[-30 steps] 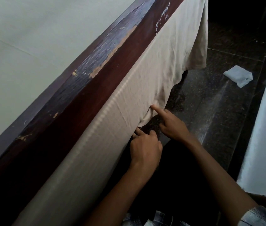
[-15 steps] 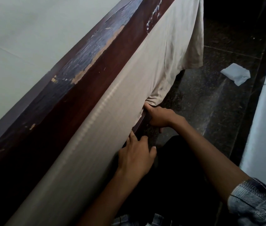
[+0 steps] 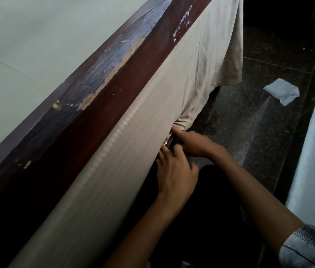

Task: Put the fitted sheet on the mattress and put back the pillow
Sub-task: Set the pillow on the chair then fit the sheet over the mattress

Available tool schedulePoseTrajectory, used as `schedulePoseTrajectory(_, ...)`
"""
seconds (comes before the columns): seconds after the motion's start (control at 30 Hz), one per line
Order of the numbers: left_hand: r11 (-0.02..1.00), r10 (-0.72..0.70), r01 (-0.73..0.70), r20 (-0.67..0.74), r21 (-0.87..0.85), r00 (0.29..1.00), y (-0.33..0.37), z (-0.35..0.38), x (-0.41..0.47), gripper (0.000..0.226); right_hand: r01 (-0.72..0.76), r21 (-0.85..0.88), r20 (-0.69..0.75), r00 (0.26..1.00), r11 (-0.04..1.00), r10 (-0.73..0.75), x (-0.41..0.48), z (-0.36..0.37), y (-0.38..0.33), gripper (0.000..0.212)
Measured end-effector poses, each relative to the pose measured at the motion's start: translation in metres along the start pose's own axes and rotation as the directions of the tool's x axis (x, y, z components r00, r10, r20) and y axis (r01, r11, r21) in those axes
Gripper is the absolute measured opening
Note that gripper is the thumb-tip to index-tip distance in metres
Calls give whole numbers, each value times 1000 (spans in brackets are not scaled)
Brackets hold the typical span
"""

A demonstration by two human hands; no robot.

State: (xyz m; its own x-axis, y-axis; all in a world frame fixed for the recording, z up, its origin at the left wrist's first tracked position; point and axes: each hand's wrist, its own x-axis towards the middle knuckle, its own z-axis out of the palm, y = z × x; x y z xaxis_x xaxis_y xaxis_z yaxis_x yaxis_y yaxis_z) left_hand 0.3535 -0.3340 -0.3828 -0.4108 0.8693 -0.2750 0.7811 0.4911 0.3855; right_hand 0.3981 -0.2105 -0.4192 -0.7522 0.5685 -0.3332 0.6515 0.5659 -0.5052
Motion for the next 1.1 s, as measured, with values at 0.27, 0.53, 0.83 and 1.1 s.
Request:
schedulePoseTrajectory(0.27,948,79,-42,-104,317,991,17,-14,23,31,178,385,-384,923,906,-18,-15,2,27,44)
schedulePoseTrajectory(0.53,884,40,-55,42,464,998,16,-7,11,29,138,465,-561,810,875,170,5,12,36,46)
schedulePoseTrajectory(0.83,912,-31,-17,109,410,994,0,0,5,29,85,240,-655,749,967,97,7,14,33,46)
schedulePoseTrajectory(1.1,892,89,-77,-6,446,996,-3,7,6,23,-258,-145,-296,932,955,207,26,-14,17,71)
